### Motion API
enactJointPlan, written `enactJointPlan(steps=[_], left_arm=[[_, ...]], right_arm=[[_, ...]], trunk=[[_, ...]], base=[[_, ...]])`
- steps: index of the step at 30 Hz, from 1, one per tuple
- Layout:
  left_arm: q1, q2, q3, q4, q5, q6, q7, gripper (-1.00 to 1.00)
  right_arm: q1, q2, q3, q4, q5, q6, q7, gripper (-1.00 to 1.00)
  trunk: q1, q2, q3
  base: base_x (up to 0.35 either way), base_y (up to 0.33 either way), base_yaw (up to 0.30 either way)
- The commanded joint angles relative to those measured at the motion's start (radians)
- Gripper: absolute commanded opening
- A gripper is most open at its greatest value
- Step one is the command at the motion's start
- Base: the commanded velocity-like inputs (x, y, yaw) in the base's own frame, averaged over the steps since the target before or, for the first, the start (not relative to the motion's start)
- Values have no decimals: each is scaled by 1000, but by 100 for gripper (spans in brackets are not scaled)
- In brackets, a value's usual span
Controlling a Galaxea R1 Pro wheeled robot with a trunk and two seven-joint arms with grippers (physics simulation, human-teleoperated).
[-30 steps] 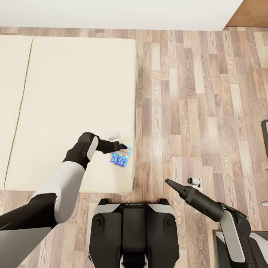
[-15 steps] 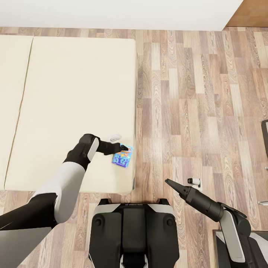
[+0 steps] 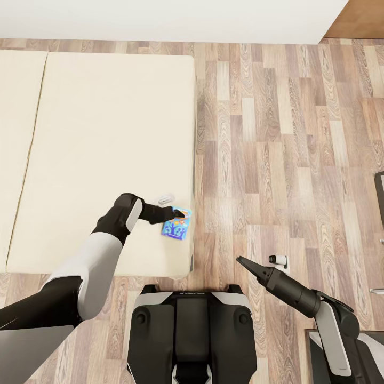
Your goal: Put all the toys in the child's room - the three board games (two on the bed and one on the table), the two jigsaw puzzles on the table, and the tennis ball on the table - inside the toy box on the table in the child's room.
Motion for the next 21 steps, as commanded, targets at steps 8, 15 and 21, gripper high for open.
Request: enactJointPlan(steps=[8, 15, 21], left_arm=[[0, -5, 7, 0, 2, 6, -3, 100], [0, -6, 7, 0, 2, 6, -44, 100], [0, -6, 7, 1, -2, 4, -68, 100]], right_arm=[[0, 0, -1, 0, 0, 4, 2, 100], [0, 0, -1, 0, -1, 4, 2, 100], [0, 0, -1, 0, 0, 4, 2, 100]], trunk=[[1, -2, -1], [1, -2, -1], [1, -2, -1]], base=[[0, 0, 0], [0, 0, 0], [0, 0, 0]])
